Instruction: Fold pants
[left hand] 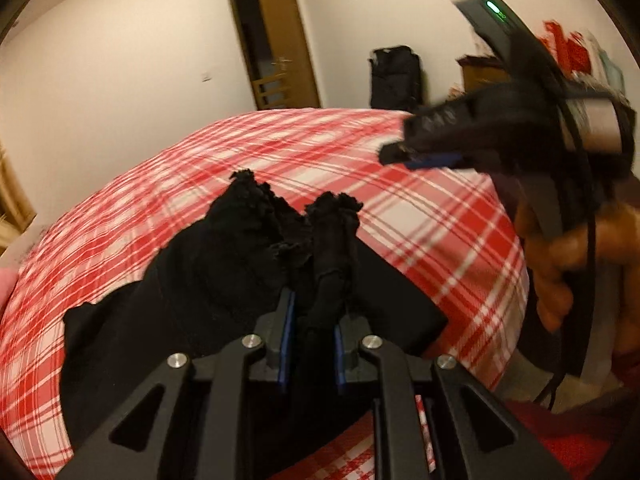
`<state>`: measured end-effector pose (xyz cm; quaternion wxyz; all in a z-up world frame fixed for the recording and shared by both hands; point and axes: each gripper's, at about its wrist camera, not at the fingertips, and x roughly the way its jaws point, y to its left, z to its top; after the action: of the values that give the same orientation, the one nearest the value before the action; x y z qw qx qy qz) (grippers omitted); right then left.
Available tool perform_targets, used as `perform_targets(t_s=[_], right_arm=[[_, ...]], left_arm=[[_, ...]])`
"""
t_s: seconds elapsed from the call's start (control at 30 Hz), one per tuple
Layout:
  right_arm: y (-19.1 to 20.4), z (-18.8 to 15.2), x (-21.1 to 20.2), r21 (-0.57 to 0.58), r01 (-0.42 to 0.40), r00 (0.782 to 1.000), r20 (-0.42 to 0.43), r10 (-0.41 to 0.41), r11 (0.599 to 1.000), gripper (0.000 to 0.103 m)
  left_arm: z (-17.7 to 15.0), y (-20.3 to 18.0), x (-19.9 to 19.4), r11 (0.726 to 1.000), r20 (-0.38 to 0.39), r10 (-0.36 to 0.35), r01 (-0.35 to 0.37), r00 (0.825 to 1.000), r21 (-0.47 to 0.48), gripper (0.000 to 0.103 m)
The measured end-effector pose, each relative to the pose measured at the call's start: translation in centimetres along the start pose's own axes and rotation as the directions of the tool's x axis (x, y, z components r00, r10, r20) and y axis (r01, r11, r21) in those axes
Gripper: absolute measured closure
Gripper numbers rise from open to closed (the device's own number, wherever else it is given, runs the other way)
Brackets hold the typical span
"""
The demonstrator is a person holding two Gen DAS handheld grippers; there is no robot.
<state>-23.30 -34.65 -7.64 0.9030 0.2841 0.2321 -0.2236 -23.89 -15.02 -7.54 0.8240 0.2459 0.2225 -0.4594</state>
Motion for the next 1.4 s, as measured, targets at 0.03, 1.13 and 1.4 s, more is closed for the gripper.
perform_targets(t_s=[0.03, 1.13, 1.4], right_arm=[[0.0, 0.0, 0.1, -0.003, 0.003, 1.000, -0.003, -0.003, 1.000, 0.076], [0.0, -4.9, 4.3, -0.232, 0.062, 0.949, -0.287, -0.129, 0.971, 0.103], [7.2, -1.6, 0.5, -0.305, -0.193, 0.979, -0.123, 0.162, 0.933, 0.102]], left_arm=[[-0.3, -0.4, 0.1, 1.000, -0.005, -0.009, 0.009, 1.000, 0.026, 0.086], [-6.8, 14.8, -1.2, 0.848, -0.285, 0.220, -0.327, 0.933, -0.417, 0.000], [-7.0, 14.5, -0.7, 0.841, -0.288, 0.220, -0.331, 0.932, -0.428, 0.000]])
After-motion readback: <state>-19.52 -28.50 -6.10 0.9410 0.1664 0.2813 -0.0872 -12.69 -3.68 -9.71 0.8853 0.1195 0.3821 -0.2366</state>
